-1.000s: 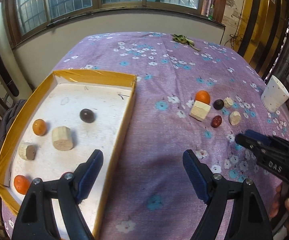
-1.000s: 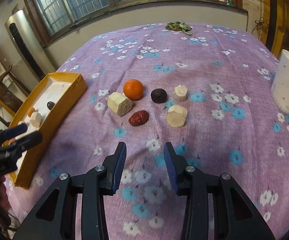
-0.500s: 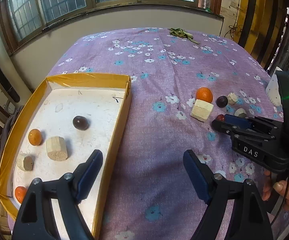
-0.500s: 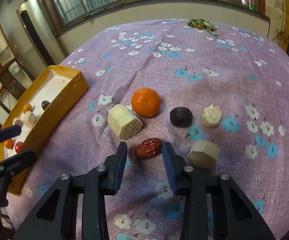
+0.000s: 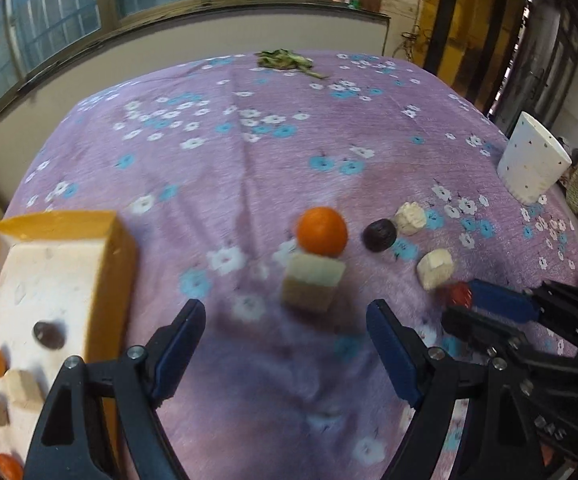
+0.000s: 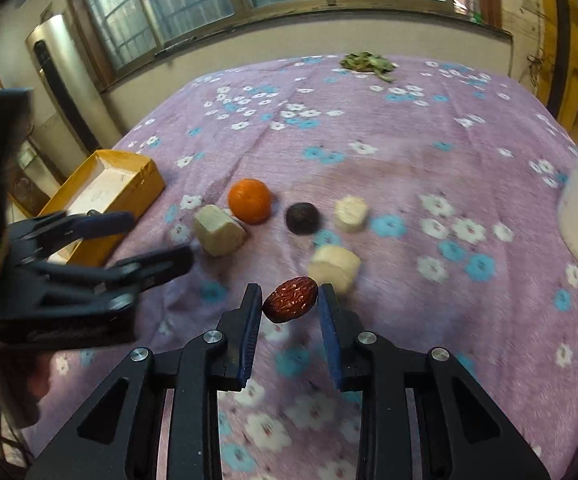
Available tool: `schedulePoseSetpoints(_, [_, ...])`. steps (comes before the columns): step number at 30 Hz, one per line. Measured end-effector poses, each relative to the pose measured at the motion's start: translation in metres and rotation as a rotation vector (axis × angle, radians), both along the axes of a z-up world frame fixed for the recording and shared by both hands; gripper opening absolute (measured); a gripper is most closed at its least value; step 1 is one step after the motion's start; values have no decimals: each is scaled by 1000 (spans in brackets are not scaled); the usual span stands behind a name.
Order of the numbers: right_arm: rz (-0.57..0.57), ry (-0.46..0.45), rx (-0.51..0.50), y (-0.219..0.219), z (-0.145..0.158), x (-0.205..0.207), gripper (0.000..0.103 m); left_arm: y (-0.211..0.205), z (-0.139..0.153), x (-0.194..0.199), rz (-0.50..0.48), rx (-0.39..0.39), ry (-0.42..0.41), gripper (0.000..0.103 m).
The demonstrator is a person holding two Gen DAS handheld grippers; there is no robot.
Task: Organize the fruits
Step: 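Grasp a wooden cube with the left tool while the right tool grasps a red date, then carry the wooden cube and red date over the tray with both tools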
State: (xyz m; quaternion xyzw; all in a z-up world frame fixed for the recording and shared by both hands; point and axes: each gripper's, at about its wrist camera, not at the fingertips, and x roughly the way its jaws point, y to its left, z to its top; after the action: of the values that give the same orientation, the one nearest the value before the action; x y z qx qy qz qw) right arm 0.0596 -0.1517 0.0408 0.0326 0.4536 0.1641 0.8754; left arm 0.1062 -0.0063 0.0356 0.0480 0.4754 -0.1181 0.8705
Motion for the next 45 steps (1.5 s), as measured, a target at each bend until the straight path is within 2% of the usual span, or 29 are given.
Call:
schedulePoseSetpoints(2, [-20, 9, 13, -8, -1, -2, 28, -10, -3, 6, -36, -6, -3, 78])
schedulePoseSetpoints(4, [-34, 16, 21, -13, -1, -4, 28, -17, -9, 11, -62, 10, -2, 63])
schedulePoseSetpoints(6, [-47, 21, 30, -17, -2, -6, 28, -21, -16, 16, -71, 21, 13, 39])
schedulePoseSetpoints(7, [-52, 20, 31, -18, -1, -7, 28, -20, -19, 17, -66, 25, 13, 38])
schedulePoseSetpoints(12, [-66, 6, 26, -19, 3, -13, 28, -6, -18, 13, -43, -75, 35, 37])
schedulePoseSetpoints(20, [-51, -11, -14, -6, 8, -30, 28, 11, -6, -23, -26, -103, 32, 37])
schedulePoseSetpoints(24, [-41, -18, -31, 3, 10, -40, 28, 24, 2, -41, -14, -142, 27, 37])
schedulePoseSetpoints(35, [-4, -8, -32, 40, 15, -50, 28, 69, 22, -70, 45, -145, -12, 37])
schedulePoseSetpoints(45, [93, -35, -29, 110, 30, -39, 28, 121, 35, -79, 110, -163, -42, 37])
